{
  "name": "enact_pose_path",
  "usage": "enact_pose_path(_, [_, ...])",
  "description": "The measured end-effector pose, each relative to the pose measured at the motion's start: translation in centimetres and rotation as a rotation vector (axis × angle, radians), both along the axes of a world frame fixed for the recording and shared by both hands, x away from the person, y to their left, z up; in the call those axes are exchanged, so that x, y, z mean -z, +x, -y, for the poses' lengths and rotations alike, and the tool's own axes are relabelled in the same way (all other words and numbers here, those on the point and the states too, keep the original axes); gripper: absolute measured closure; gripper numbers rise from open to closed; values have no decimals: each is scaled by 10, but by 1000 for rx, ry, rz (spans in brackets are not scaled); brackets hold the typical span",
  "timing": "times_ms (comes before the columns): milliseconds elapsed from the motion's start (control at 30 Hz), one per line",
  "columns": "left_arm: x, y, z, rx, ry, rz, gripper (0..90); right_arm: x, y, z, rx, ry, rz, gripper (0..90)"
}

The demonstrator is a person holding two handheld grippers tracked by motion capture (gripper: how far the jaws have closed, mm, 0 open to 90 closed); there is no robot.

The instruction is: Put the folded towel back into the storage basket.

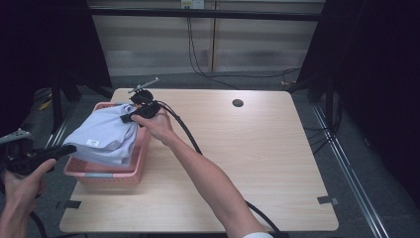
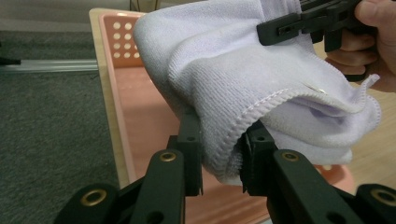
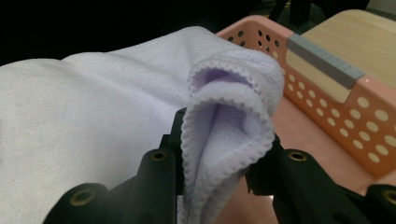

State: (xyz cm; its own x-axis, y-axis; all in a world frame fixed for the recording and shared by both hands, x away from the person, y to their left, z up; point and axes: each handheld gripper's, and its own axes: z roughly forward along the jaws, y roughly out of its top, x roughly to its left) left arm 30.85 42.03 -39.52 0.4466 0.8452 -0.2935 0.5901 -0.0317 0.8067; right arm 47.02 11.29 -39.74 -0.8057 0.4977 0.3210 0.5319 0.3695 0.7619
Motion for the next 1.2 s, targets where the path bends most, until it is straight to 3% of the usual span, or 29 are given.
enact_pose_path(200, [15, 4, 1, -6, 30, -35, 735, 18, 4, -3, -1, -21, -6, 684])
enact_pose_path(267, [19, 6, 3, -13, 67, -60, 734, 24, 5, -5, 2, -30, -12, 683])
enact_pose_path(467, [29, 8, 11, 21, 105, -96, 723, 42, 6, -9, 13, -70, -31, 667])
enact_pose_path(633, [29, 8, 21, 24, 145, -104, 621, 44, 10, -7, 45, -109, -5, 452])
enact_pose_path(733, [25, 6, 31, 29, 201, -100, 514, 40, 14, -1, 59, -105, 8, 398])
enact_pose_path(1000, [8, 3, 33, 19, 155, -36, 422, 33, 11, 18, 50, -64, 10, 367])
enact_pose_path(1067, [5, 2, 34, 18, 165, -40, 403, 29, 10, 24, 49, -56, 18, 364])
enact_pose_path(1200, [3, 3, 40, 20, 139, -20, 405, 20, 5, 39, 38, -39, 44, 361])
